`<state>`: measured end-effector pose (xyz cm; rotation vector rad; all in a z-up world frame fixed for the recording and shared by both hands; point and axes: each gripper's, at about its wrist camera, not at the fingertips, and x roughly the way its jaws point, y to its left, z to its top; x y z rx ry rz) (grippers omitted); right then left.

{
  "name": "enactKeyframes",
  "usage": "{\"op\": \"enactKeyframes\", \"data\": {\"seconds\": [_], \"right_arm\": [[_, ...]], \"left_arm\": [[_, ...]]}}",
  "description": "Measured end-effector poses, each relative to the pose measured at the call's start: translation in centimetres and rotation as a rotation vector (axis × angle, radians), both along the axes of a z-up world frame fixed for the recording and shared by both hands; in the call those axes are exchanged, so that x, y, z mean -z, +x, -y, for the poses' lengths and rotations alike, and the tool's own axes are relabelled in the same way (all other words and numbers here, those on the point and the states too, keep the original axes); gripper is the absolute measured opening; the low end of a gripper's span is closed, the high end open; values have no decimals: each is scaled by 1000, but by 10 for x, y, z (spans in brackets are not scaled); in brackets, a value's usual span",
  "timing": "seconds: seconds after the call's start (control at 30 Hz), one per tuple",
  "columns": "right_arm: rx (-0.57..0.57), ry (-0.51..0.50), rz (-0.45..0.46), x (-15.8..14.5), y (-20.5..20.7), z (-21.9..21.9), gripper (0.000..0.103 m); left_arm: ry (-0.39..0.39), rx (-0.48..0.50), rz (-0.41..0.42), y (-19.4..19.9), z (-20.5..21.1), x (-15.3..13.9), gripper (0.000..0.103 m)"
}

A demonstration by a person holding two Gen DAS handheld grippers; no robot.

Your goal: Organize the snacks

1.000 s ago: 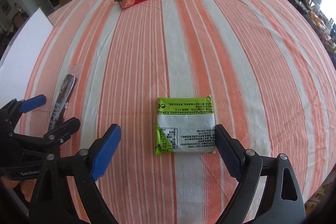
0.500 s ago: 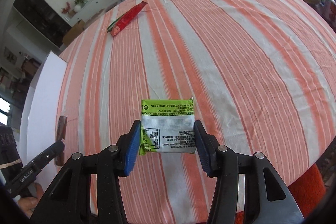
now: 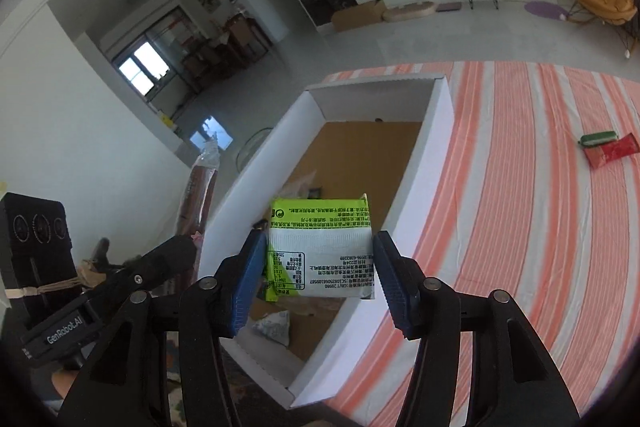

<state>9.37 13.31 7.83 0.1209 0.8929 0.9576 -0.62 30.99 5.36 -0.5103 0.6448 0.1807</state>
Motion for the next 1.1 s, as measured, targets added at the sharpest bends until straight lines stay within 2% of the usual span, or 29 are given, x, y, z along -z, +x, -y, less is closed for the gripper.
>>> {"op": "enactKeyframes", "data": {"seconds": [0.03, 0.1, 0.2, 0.27, 0.33, 0.43, 0.47, 0.5, 0.57, 0.63, 0.73, 0.8, 0.93, 1.0, 1.1], "right_arm": [[20, -12, 21, 0, 5, -8, 78], [54, -27, 51, 4, 12, -8, 78], [112, -67, 95, 30, 18, 32, 78], [189, -182, 139, 64, 26, 68, 79], [302, -345, 175, 110, 40, 115, 79], [476, -570, 157, 176, 55, 192, 79], [525, -607, 134, 190, 58, 215, 79], [568, -616, 110, 199, 59, 240, 79], [642, -554, 99, 204, 58, 273, 79], [723, -582, 105, 207, 62, 290, 79], [788, -549, 103, 204, 67, 308, 79], [817, -502, 64, 202, 69, 315, 80], [844, -498, 56, 195, 59, 320, 82], [845, -494, 57, 193, 52, 323, 82], [845, -493, 58, 193, 51, 324, 82]], "left_arm": [[15, -45, -35, 4, -10, 13, 95], [16, -98, -76, 5, -19, 34, 95], [23, -58, -73, 4, -4, 49, 96], [48, 21, -69, 10, 18, 52, 96], [47, 129, -52, 24, 50, 50, 97], [35, 297, -27, 42, 108, 49, 100], [37, 347, -26, 49, 128, 52, 101], [42, 387, -35, 56, 149, 56, 101], [51, 451, -61, 74, 185, 69, 101], [77, 487, -81, 93, 221, 82, 101], [177, 488, -130, 129, 253, 114, 101], [253, 489, -159, 152, 263, 134, 101], [354, 476, -214, 191, 271, 165, 101], [373, 467, -253, 210, 270, 178, 101], [354, 436, -312, 230, 264, 193, 101]]}}
